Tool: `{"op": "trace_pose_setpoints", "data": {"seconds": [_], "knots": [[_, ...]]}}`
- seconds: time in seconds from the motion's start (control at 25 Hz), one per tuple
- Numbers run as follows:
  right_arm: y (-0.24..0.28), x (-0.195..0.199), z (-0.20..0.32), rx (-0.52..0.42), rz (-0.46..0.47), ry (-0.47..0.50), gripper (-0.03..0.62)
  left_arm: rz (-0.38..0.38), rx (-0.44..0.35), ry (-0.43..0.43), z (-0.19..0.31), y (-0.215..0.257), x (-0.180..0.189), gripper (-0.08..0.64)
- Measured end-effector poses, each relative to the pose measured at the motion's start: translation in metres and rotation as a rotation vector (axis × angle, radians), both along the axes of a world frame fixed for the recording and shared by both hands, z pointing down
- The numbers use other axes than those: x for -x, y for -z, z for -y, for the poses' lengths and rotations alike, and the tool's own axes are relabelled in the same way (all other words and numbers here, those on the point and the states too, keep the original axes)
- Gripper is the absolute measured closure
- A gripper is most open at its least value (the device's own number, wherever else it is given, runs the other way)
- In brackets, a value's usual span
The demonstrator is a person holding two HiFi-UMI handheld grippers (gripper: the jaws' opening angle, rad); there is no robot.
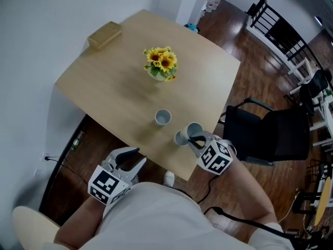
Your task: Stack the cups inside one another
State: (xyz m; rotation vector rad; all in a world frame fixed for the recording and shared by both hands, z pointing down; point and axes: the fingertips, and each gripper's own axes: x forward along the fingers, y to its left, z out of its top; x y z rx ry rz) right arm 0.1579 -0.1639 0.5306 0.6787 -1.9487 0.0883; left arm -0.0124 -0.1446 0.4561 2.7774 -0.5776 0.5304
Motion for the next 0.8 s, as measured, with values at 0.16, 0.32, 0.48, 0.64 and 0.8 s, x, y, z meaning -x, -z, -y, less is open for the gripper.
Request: {"op": "trace_pose_setpoints", "data": {"seconds": [0.16, 0.32, 0.48, 0.64, 0.8], "knots": [[-0.020, 0.008, -0.005, 0.039, -0.012, -0.012, 0.568, 0.004, 0.000, 0.002, 0.002, -0.001, 0.014, 0.431], [-0.037, 0.010, -0.005, 0.067, -0.011, -0.036, 0.568, 0.010, 0.003, -0.002, 0.004, -0.002, 0.025, 0.431], [-0.049, 0.014, -0.004, 0.075, 0.002, -0.063, 0.566, 0.013, 0.002, -0.010, 0.006, -0.003, 0.032, 0.431], [-0.054, 0.016, -0.007, 0.084, 0.000, -0.075, 0.508, 0.014, 0.002, -0.013, 0.009, -0.005, 0.038, 0.431], [-0.044, 0.018, -0.008, 0.052, 0.002, -0.096, 0.508, 0.009, 0.000, -0.010, 0.012, -0.004, 0.045, 0.431]]}}
